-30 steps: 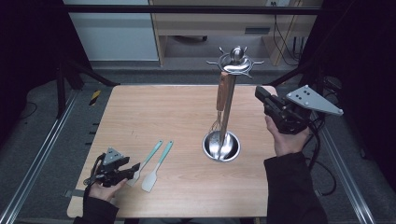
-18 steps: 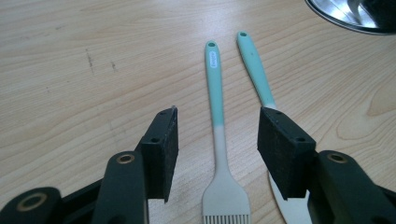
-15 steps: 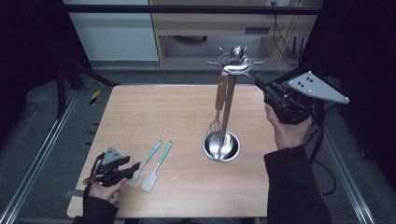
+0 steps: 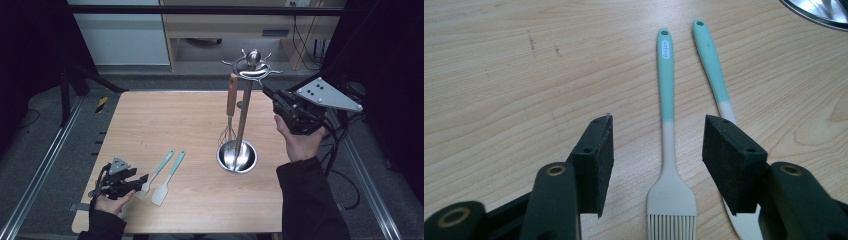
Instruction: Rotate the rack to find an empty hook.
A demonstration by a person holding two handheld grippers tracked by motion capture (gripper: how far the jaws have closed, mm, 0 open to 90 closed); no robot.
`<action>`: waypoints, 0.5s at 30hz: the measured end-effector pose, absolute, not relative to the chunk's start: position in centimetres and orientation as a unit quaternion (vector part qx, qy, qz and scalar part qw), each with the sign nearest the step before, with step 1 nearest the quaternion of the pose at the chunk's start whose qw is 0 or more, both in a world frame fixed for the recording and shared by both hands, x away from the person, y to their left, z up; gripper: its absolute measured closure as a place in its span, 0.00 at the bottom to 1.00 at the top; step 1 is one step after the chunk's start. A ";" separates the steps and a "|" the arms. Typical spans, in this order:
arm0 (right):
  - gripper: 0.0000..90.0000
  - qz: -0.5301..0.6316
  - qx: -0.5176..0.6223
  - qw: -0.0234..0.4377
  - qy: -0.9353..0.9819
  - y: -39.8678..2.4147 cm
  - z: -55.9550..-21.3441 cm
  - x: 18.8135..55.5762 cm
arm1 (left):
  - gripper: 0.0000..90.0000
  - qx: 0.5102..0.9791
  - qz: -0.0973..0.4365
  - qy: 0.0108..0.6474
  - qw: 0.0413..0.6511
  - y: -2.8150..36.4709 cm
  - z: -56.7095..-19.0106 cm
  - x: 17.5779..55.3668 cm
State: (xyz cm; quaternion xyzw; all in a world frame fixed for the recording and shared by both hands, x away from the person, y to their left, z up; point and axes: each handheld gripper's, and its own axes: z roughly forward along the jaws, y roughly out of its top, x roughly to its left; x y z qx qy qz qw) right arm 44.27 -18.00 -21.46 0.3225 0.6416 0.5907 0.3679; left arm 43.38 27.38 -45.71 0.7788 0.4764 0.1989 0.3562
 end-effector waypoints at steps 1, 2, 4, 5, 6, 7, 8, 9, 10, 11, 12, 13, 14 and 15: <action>1.00 0.591 0.322 0.365 0.643 -17.8 -21.5 44.3 | 0.50 0.778 0.199 0.478 0.356 27.4 -45.7 43.4; 1.00 0.591 0.321 0.366 0.644 -17.6 -21.5 44.3 | 0.50 0.777 0.199 0.480 0.356 27.4 -45.8 43.4; 1.00 0.591 0.318 0.365 0.646 -17.2 -21.5 44.3 | 0.49 0.777 0.200 0.481 0.354 27.4 -45.8 43.4; 1.00 0.591 0.316 0.363 0.647 -16.8 -21.5 44.4 | 0.49 0.777 0.202 0.482 0.353 27.4 -45.8 43.4; 1.00 0.591 0.316 0.363 0.647 -16.8 -21.5 44.4 | 0.49 0.777 0.202 0.482 0.353 27.4 -45.8 43.4; 1.00 0.592 0.316 0.362 0.648 -16.7 -21.5 44.4 | 0.49 0.776 0.202 0.482 0.352 27.4 -45.8 43.4; 1.00 0.591 0.315 0.361 0.649 -16.5 -21.5 44.5 | 0.49 0.776 0.203 0.482 0.352 27.4 -45.8 43.4; 1.00 0.591 0.315 0.361 0.649 -16.3 -21.5 44.5 | 0.49 0.776 0.203 0.483 0.351 27.4 -45.8 43.4; 1.00 0.590 0.315 0.361 0.650 -16.2 -21.5 44.6 | 0.49 0.776 0.203 0.483 0.352 27.4 -45.8 43.4; 1.00 0.590 0.314 0.361 0.650 -16.1 -21.5 44.7 | 0.49 0.776 0.203 0.483 0.352 27.4 -45.7 43.4; 1.00 0.589 0.314 0.361 0.651 -16.0 -21.5 44.7 | 0.49 0.776 0.203 0.483 0.352 27.4 -45.7 43.4; 1.00 0.589 0.314 0.361 0.651 -16.0 -21.5 44.6 | 0.49 0.776 0.203 0.483 0.352 27.4 -45.7 43.4; 1.00 0.588 0.313 0.361 0.652 -16.1 -21.5 44.6 | 0.49 0.776 0.202 0.483 0.352 27.4 -45.7 43.4; 1.00 0.588 0.313 0.361 0.653 -16.2 -21.5 44.4 | 0.48 0.776 0.202 0.483 0.352 27.4 -45.7 43.4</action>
